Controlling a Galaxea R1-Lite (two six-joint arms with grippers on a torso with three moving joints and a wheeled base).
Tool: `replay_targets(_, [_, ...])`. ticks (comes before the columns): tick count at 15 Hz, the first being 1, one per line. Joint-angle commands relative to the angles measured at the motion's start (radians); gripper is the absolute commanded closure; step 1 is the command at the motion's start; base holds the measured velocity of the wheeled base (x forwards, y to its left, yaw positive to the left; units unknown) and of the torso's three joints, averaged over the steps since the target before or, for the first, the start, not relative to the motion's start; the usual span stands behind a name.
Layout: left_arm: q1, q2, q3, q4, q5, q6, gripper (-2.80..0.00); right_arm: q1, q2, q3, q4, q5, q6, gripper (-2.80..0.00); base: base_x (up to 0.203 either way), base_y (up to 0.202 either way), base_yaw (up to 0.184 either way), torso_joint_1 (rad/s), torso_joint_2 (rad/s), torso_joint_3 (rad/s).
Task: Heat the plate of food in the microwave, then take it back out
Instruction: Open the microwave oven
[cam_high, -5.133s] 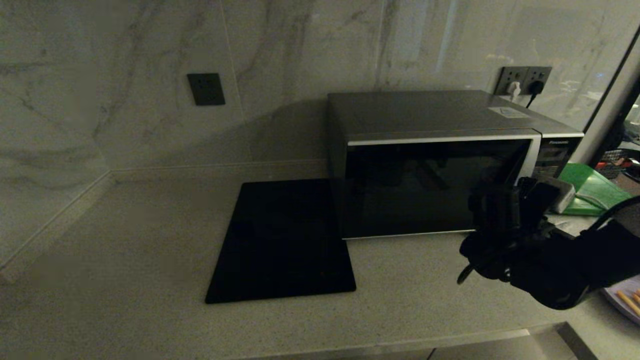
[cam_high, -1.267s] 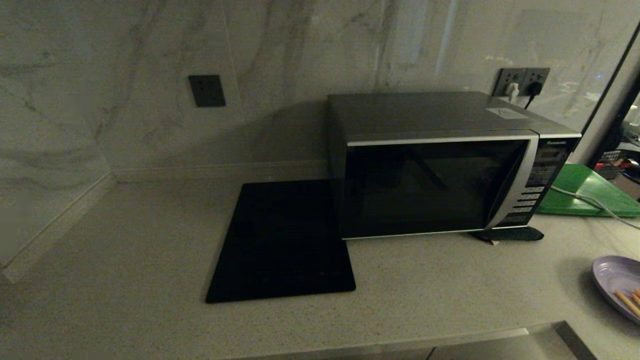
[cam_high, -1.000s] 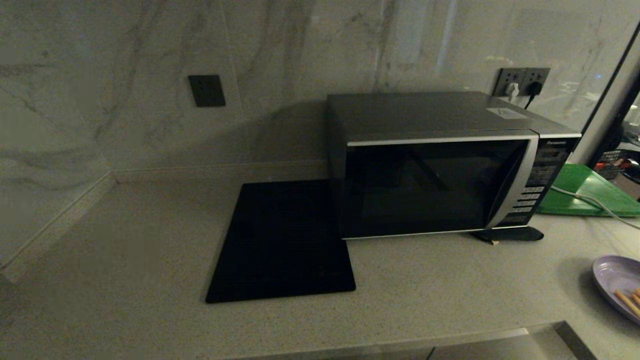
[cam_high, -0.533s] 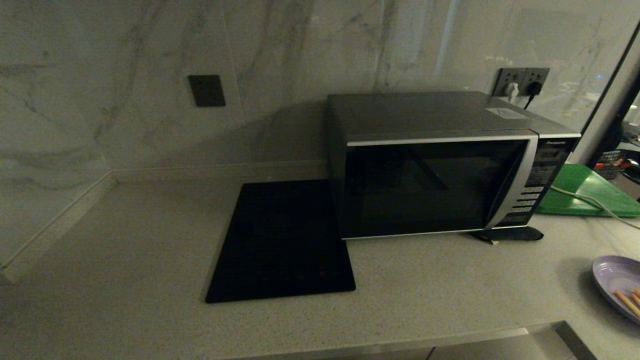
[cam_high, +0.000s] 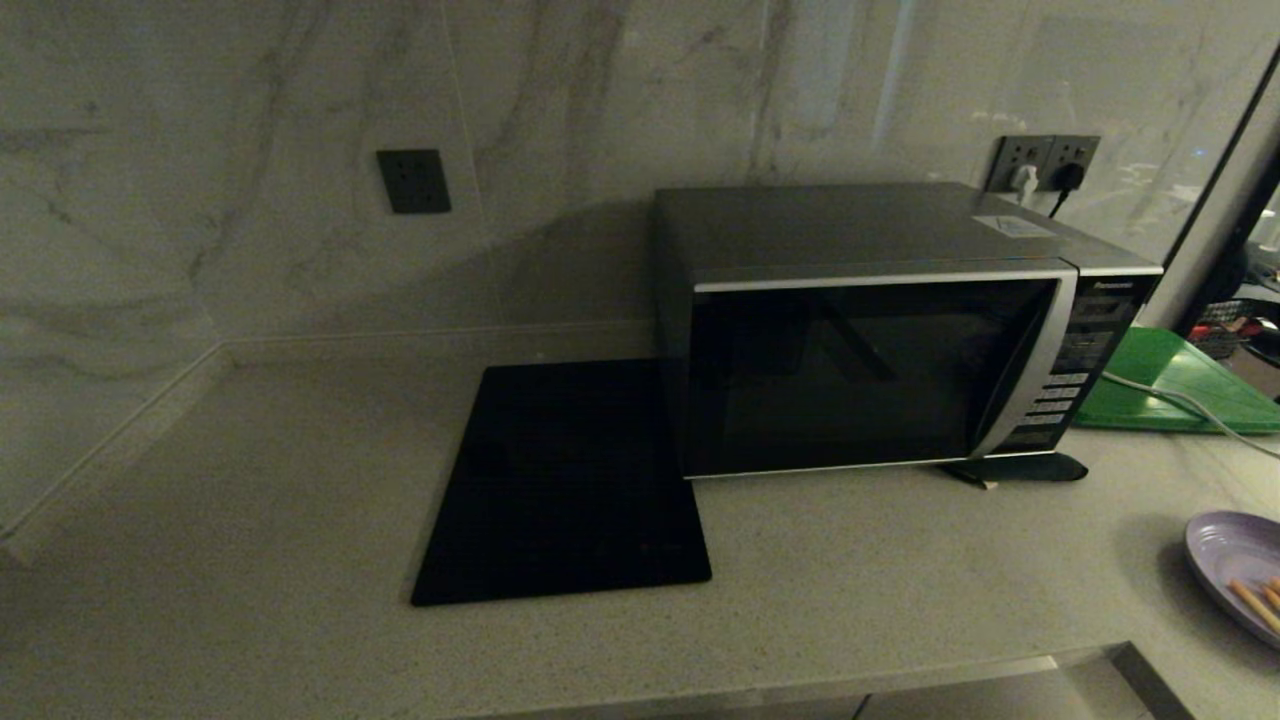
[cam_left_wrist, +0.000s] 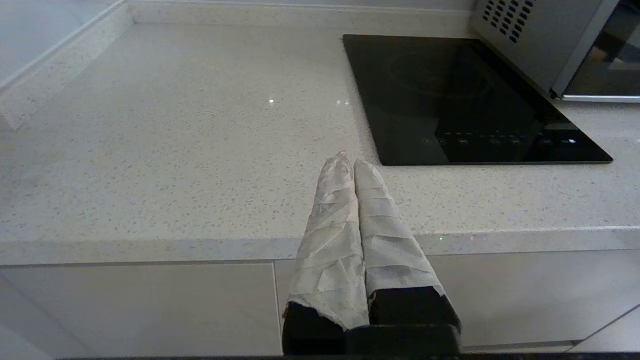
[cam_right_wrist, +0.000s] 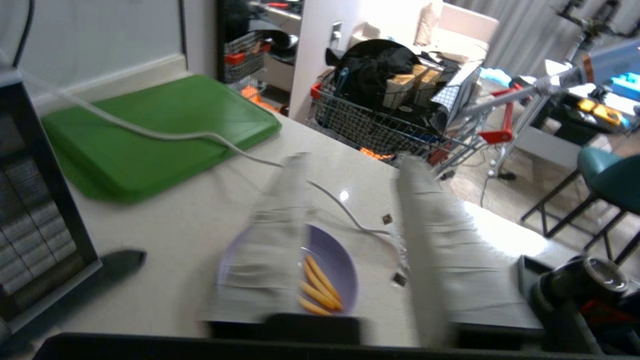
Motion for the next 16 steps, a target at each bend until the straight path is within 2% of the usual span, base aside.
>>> replay_targets(1, [0.0,0.0,0.0,-0.001,0.0,-0.001,0.0,0.04,0.088,0.002,-0.034,-0.074,-0.013,-2.8,0.0,0.0,0.0,0.0,0.0,0.0])
replay_targets(5, [0.0,0.0,0.0,-0.001,0.002,-0.001,0.0,0.069,0.106,0.063,-0.036,-0.228,-0.02,-2.8,0.0,0.0,0.0,0.0,0.0,0.0])
replay_targets(8, [0.0,0.0,0.0,-0.001,0.002,-0.001,0.0,0.085,0.204,0.072,-0.048,-0.294,0.001,-2.8,0.0,0.0,0.0,0.0,0.0,0.0])
replay_targets(11, [0.0,0.0,0.0,-0.001,0.0,-0.001,0.0,0.107,0.377,0.059,-0.187,-0.375,0.015,-2.8,0.0,0.0,0.0,0.0,0.0,0.0])
replay_targets(16, [0.0,0.0,0.0,-0.001,0.0,-0.001,0.0,0.183,0.626,-0.045,-0.41,-0.396,0.032,-2.8,0.0,0.0,0.0,0.0,0.0,0.0])
